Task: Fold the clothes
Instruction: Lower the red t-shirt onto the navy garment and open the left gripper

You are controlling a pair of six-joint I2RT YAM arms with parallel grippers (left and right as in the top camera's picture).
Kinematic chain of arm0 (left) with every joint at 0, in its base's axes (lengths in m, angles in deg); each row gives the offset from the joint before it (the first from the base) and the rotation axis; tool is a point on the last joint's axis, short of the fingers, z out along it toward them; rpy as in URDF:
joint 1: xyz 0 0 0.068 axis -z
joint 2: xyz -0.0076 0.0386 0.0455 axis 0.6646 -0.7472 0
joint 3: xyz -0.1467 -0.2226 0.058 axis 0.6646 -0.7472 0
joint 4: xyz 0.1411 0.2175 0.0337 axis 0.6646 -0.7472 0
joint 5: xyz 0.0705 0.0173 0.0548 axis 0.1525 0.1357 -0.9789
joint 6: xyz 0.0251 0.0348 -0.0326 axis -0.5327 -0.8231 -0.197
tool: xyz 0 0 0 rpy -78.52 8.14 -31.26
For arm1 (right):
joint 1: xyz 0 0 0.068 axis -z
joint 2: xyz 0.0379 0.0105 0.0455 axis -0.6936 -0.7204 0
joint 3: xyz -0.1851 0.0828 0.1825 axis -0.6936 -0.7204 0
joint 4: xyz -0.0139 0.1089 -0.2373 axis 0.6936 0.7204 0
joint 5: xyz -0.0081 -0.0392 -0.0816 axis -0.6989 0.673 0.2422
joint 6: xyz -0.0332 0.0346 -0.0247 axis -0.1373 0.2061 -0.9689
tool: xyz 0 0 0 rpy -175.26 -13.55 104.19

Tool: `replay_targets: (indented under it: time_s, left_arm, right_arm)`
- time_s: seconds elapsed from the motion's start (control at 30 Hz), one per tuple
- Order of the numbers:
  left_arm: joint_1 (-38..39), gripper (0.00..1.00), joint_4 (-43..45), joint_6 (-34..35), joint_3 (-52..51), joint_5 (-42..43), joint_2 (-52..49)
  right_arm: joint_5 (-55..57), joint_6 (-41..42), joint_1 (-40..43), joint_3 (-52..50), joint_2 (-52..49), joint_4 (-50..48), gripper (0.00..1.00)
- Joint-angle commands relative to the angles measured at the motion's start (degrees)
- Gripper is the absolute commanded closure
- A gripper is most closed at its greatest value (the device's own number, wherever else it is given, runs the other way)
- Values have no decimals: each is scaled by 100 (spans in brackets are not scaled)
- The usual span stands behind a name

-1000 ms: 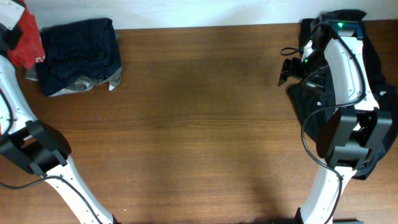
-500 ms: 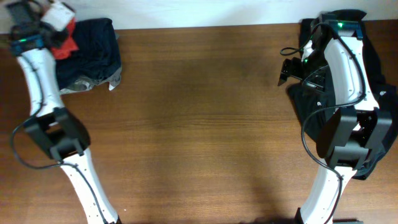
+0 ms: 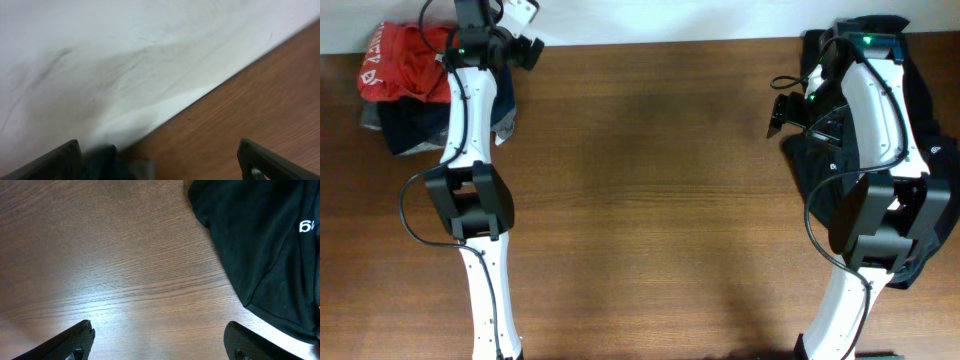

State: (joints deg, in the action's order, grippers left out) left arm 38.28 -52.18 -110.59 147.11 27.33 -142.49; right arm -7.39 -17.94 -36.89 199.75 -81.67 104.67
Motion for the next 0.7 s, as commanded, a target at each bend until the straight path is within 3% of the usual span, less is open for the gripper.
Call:
replay_targets:
  time_s: [0.0,0.27,0.43,0.53,0.6,0.67]
  left_arm:
    - [-210,1,-350,1910,577,68,234]
    - [-525,1,-1554,2028,852,44,861]
    - [-1005,2,-1696,3132,844,-446,861]
    - [-1307,11,-1880,3405,839,-756,850]
    - [-1478,25,-1891,3416,824,-774,846]
    - [-1633,28,-1884,3416,798,-772,811]
  right_arm:
    - [48,-57,-33,15,188,7,12]
    - [55,-59,-33,15,188,-22,12]
    - [52,-59,-33,15,188,-20,12]
    - [52,-59,-33,15,188,-22,12]
    - [52,-59,-33,15,188,-22,12]
    - [52,-57,-33,15,188,-22,12]
